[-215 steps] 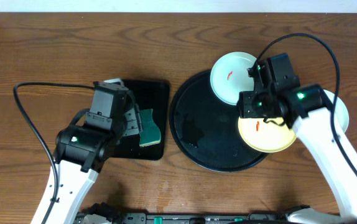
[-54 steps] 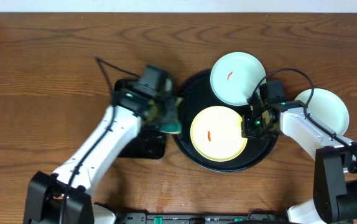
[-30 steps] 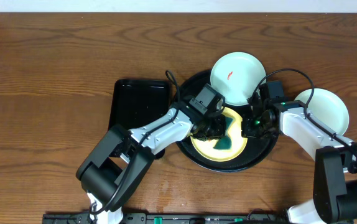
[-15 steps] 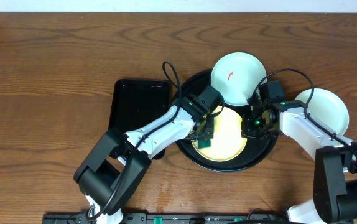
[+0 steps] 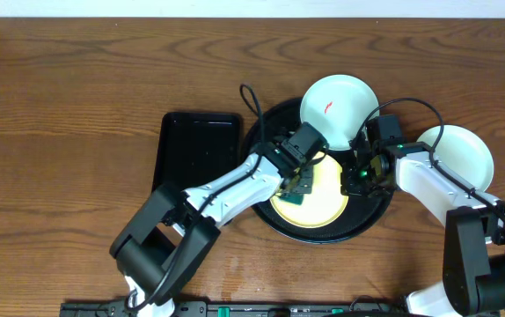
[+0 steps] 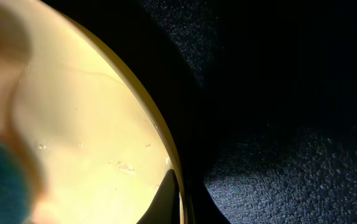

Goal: Clean dirty plates on tray and stack at the side
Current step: 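Scrub the yellow plate with the sponge while right gripper holds rim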

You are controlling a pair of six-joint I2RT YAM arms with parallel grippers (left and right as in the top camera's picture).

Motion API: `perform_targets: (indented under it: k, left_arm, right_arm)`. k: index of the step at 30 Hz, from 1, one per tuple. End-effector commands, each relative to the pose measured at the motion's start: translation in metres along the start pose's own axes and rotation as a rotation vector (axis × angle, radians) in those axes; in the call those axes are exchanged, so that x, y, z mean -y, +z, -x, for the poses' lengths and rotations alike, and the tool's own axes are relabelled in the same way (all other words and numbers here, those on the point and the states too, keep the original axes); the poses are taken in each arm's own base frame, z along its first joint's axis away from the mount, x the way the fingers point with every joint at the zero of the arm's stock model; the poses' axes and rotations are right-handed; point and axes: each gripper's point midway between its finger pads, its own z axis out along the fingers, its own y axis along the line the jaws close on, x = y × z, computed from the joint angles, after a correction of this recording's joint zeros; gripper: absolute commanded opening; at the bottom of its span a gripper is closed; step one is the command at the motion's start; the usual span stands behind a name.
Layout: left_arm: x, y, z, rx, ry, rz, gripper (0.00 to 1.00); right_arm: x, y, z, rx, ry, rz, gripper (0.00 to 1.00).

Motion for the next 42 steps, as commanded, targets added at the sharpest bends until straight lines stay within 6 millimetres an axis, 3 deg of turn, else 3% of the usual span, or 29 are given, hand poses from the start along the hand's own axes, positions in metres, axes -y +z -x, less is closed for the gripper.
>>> perform_targets:
  k: [1,9,12,14,22,24,29,34,42]
  left_arm:
    - [0.031,0.011,-0.023,-0.095,0.02,-0.14,0.08]
    - [0.051,0.008,-0.028,-0.132,-0.026,-0.239,0.07]
    - [0.046,0.009,-0.028,-0.134,-0.023,-0.223,0.08]
    - [0.032,0.011,-0.027,-0.128,-0.038,-0.163,0.08]
    - [-0.078,0.001,-0.023,-0.057,-0.071,0.336,0.07]
    - [-0.092,-0.004,-0.018,-0.029,-0.045,0.413,0.08]
    - [-0.106,-0.011,-0.011,0.011,-0.017,0.497,0.08]
    - [-0.094,-0.005,-0.01,0.006,-0.03,0.427,0.08]
    - [-0.003,0.012,-0.015,-0.094,-0.083,-0.048,0.07]
  right_arm:
    - [0.016,0.012,-0.009,-0.04,0.026,-0.069,0.01]
    - [0.016,0.012,-0.01,-0.041,0.025,-0.069,0.01]
    - [0.016,0.012,-0.01,-0.041,0.026,-0.07,0.01]
    - [0.016,0.012,-0.01,-0.042,0.026,-0.069,0.01]
    - [0.016,0.012,-0.011,-0.046,0.026,-0.071,0.01]
    - [0.016,0.012,-0.011,-0.046,0.026,-0.071,0.01]
    - [0.016,0.012,-0.012,-0.049,0.015,-0.072,0.01]
    - [0.016,0.012,-0.012,-0.053,0.009,-0.072,0.01]
    - [0.016,0.012,-0.012,-0.053,0.009,-0.072,0.01]
